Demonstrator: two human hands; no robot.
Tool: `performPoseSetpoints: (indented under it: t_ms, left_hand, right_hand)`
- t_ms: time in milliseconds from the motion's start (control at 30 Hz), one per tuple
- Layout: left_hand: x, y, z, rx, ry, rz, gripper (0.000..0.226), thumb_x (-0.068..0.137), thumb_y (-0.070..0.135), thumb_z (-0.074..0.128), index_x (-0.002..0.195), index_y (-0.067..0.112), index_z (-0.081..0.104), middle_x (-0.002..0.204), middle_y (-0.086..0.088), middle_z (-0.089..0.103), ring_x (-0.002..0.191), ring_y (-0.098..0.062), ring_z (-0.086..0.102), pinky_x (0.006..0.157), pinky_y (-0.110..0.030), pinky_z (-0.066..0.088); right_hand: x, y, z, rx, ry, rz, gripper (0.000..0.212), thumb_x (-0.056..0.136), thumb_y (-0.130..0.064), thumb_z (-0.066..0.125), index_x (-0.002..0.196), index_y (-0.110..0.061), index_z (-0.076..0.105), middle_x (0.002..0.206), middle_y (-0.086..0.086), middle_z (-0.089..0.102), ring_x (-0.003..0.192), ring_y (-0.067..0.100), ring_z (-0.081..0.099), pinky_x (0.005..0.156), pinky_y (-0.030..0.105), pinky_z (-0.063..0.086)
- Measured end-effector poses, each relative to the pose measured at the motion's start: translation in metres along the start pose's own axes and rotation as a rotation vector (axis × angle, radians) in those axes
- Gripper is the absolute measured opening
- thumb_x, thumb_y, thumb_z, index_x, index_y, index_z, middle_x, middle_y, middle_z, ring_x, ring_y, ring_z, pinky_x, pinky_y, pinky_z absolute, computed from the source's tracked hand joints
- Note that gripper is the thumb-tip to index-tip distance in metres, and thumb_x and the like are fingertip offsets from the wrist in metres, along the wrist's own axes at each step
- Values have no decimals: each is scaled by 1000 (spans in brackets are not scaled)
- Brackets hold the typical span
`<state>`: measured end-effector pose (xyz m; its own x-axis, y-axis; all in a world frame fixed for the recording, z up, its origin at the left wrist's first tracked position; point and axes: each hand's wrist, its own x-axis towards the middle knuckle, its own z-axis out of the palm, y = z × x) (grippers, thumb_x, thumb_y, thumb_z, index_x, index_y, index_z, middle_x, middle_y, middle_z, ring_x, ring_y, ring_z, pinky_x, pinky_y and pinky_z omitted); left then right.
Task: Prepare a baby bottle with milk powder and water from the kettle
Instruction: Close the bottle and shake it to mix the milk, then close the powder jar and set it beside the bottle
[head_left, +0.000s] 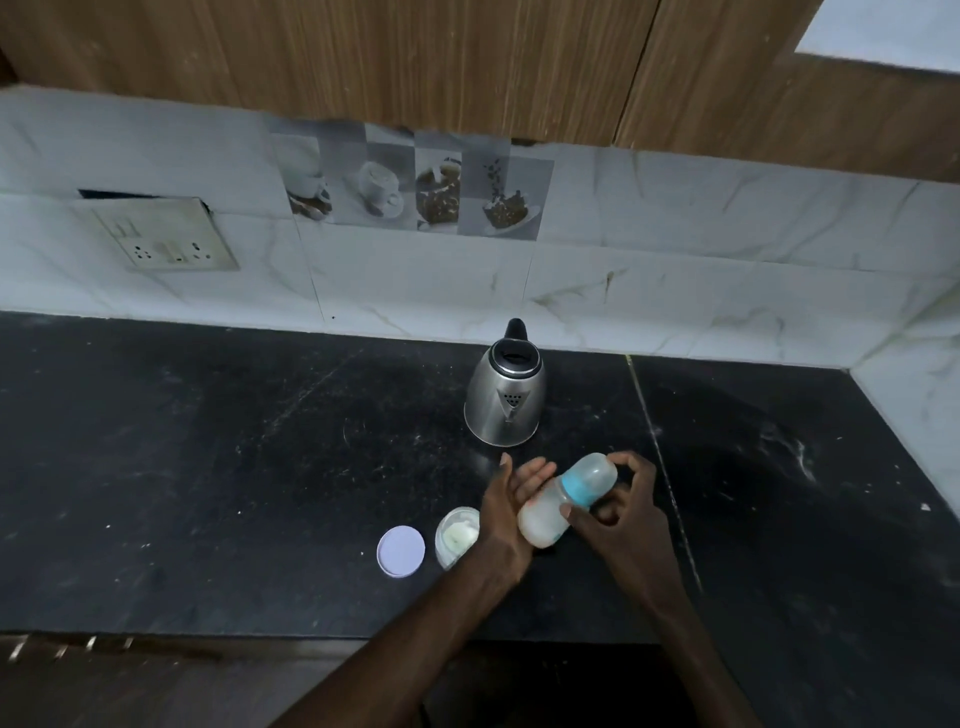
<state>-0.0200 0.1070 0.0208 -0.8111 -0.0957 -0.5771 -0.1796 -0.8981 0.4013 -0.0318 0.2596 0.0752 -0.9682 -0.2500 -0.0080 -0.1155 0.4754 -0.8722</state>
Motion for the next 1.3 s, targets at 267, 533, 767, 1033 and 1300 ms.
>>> performPoseSetpoints:
  t_ms: [267, 533, 767, 1033, 1300]
  left_hand:
    - [7, 37, -67, 582, 259, 655, 25, 107, 12, 54, 112, 13, 79, 113, 2, 80, 111, -14, 73, 99, -27, 52]
    - [14, 64, -145, 1277, 330, 627, 75, 61, 8, 44, 131, 8, 70, 134, -9, 71, 129, -28, 64, 115, -40, 47]
    - [8, 50, -167, 1844, 400, 170, 101, 79, 36, 77, 165, 23, 24, 161, -10, 40, 149, -35, 35, 119, -48, 37]
    - [10, 32, -176, 2068, 468, 82, 87, 83, 38, 69, 159, 28, 28, 166, -9, 23, 151, -37, 27, 120, -50, 32]
    - [15, 37, -179, 2089, 495, 187, 67, 80, 35, 72, 142, 25, 48, 146, -6, 39, 133, -33, 42, 97, -47, 53]
  right_hand:
    - [2, 44, 38, -201, 17, 100, 80, 79, -28, 87, 135, -42, 33, 119, -2, 71, 99, 19, 72, 84, 42, 59]
    - [-5, 88, 75, -462, -89, 80, 74, 86, -47, 77, 145, -34, 34, 140, -2, 61, 115, 26, 67, 88, 43, 56]
    - [-13, 103, 87, -529, -52, 71, 74, 85, -46, 79, 144, -28, 39, 137, 5, 63, 109, 31, 70, 83, 46, 59]
    - [-30, 104, 94, -616, -23, 14, 77, 78, -39, 88, 136, -26, 39, 125, 10, 66, 87, 31, 75, 62, 43, 59]
    - [-41, 92, 92, -661, -5, 59, 65, 88, -22, 72, 142, -28, 35, 146, 0, 46, 90, 27, 74, 62, 42, 58]
